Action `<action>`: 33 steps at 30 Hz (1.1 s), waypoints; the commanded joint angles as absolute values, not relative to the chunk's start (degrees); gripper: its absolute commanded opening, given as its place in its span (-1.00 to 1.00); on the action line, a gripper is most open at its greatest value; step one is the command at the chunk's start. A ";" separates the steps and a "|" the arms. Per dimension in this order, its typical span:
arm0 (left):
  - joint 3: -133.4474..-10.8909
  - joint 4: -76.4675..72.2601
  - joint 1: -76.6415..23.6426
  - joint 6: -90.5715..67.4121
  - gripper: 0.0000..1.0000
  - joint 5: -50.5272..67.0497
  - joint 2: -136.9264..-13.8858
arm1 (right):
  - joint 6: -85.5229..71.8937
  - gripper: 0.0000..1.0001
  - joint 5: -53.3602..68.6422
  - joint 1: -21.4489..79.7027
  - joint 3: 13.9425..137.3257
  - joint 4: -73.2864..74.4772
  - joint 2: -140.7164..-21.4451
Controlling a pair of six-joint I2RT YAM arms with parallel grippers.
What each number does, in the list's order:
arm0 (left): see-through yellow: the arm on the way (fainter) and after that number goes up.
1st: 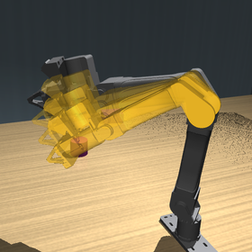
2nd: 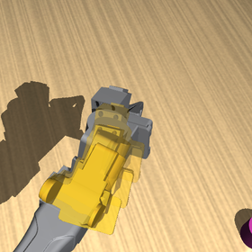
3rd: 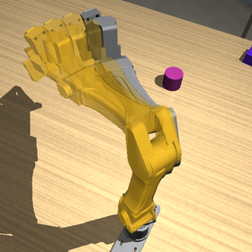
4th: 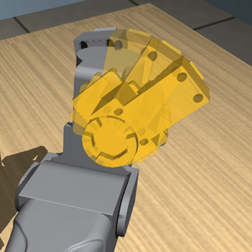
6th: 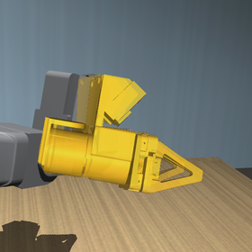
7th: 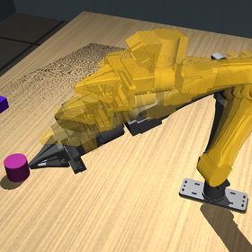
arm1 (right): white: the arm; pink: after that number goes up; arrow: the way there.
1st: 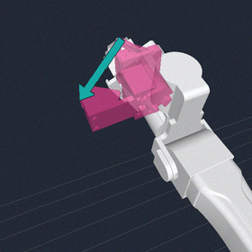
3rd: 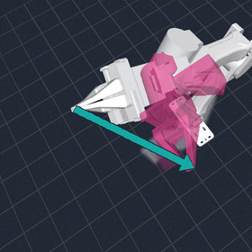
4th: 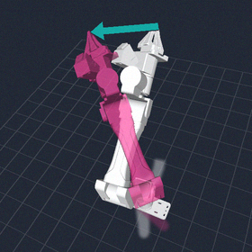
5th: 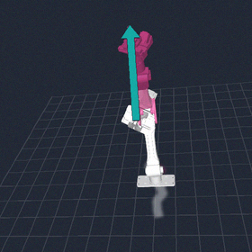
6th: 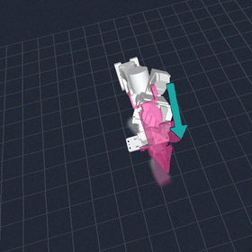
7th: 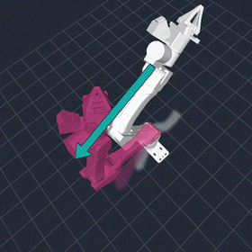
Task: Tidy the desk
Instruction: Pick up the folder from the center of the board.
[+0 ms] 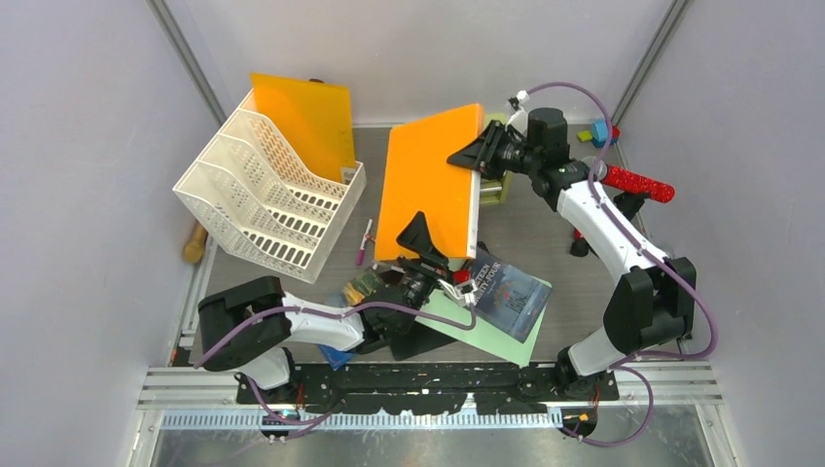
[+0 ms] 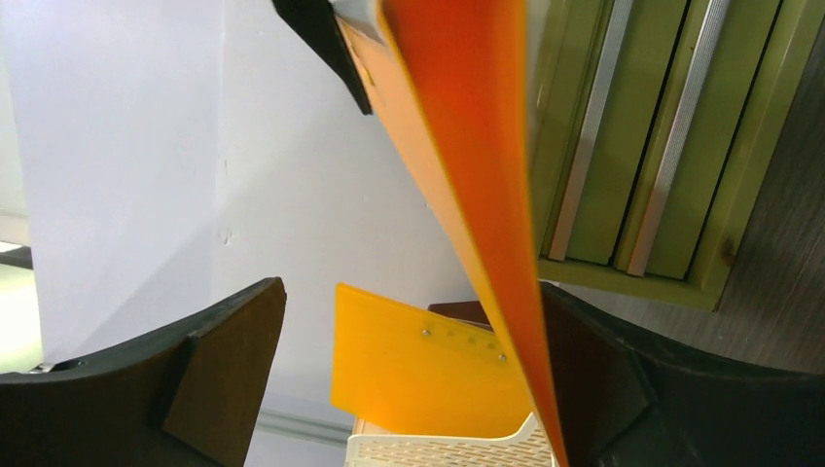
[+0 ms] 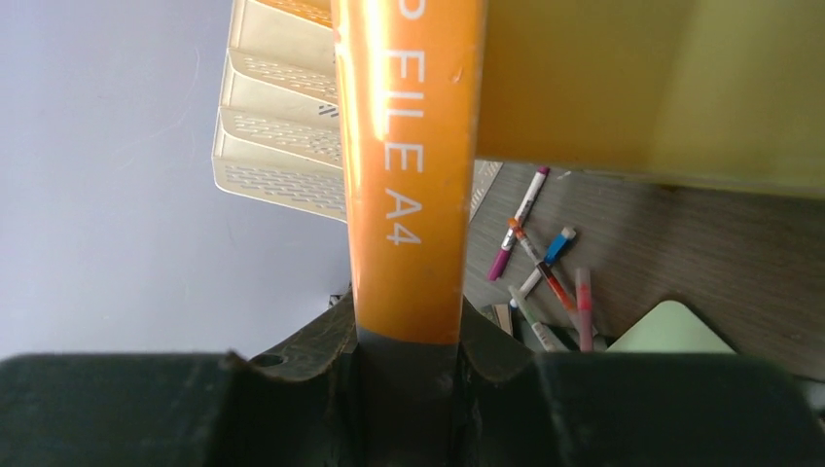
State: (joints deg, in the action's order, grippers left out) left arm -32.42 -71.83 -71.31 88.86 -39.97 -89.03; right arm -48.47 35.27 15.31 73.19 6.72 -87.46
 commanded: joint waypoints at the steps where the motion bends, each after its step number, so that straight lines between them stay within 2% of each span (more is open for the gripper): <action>1: -32.31 -80.71 -71.46 90.94 0.99 -44.26 -88.69 | -38.60 -0.99 35.82 15.38 83.59 11.72 -85.44; 6: -32.70 -73.86 -70.31 86.25 0.99 -47.71 -84.45 | -31.91 -0.99 36.22 15.85 89.85 17.04 -85.62; 13: -38.61 -30.82 -61.37 57.67 0.99 -46.38 -66.38 | -22.79 -0.99 35.64 18.23 98.05 23.18 -84.21; 15: -41.80 -16.62 -56.12 47.53 0.99 -41.24 -62.05 | -20.28 -1.00 35.33 18.99 100.20 24.53 -84.06; 19: -52.23 7.66 -41.32 28.01 0.99 -23.51 -56.28 | -15.35 -1.00 33.72 20.79 103.19 27.40 -84.23; 23: -60.02 18.14 -35.66 22.04 0.99 -15.81 -55.38 | -12.81 -0.99 31.77 22.22 103.48 27.74 -84.14; 33: -68.56 33.39 -32.30 17.94 0.99 -2.20 -57.47 | -9.57 -1.00 26.74 23.60 109.55 29.12 -85.17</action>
State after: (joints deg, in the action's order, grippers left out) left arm -64.73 26.46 -34.00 22.04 -11.00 -56.80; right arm -14.35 29.30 22.85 104.03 29.34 -85.65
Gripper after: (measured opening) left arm 0.996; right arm 0.254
